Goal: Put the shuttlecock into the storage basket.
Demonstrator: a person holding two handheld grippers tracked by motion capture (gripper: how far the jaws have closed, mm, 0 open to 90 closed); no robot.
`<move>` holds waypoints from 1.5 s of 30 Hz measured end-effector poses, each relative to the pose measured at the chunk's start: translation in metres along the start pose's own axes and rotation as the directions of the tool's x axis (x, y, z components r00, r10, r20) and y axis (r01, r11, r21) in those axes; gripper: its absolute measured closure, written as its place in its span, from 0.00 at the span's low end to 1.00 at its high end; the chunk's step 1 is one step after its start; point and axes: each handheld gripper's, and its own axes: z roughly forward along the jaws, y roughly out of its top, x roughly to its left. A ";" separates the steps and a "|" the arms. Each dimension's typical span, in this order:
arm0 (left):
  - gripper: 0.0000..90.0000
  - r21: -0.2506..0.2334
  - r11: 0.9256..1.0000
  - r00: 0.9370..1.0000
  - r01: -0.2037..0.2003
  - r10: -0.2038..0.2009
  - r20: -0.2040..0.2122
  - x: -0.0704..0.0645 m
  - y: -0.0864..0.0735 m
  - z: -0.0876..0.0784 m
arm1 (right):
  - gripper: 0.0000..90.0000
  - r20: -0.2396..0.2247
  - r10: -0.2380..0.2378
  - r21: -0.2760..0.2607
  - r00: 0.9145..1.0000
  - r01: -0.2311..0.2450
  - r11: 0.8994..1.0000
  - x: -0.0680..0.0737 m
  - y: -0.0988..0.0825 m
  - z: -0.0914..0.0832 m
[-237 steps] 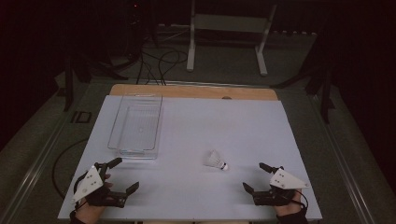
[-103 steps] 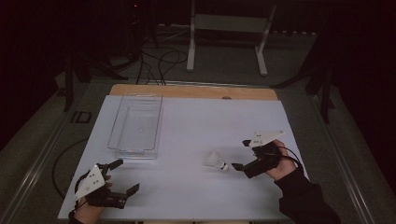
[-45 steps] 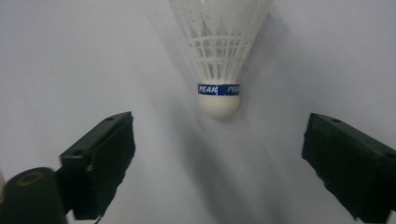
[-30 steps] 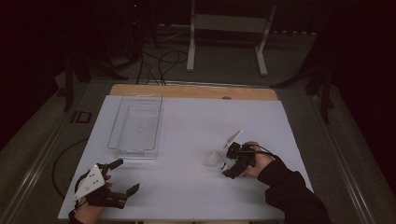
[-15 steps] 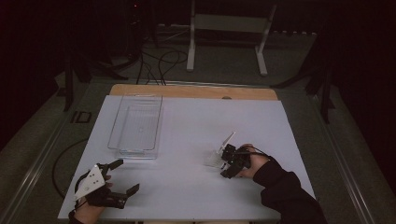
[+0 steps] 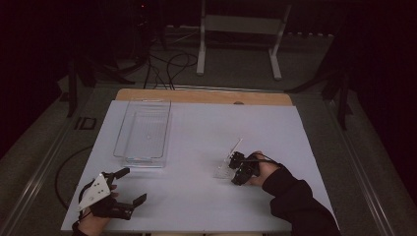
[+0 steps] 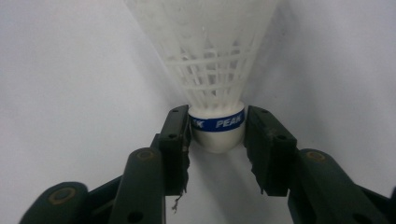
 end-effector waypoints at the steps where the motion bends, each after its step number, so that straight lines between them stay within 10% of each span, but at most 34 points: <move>1: 0.00 0.001 1.000 1.000 0.000 0.000 0.000 0.000 0.000 0.000 | 0.67 -0.002 0.006 -0.001 1.000 -0.006 1.000 0.001 0.001 0.001; 26: 0.00 0.000 1.000 1.000 0.003 -0.003 0.001 0.000 0.000 0.000 | 0.73 -0.010 -0.086 0.023 0.996 0.087 0.996 0.002 -0.004 -0.010; 45: 0.00 0.016 1.000 1.000 0.009 -0.009 0.014 -0.001 0.000 0.003 | 0.73 -0.055 -0.284 -0.026 0.957 0.283 0.959 0.027 -0.011 -0.023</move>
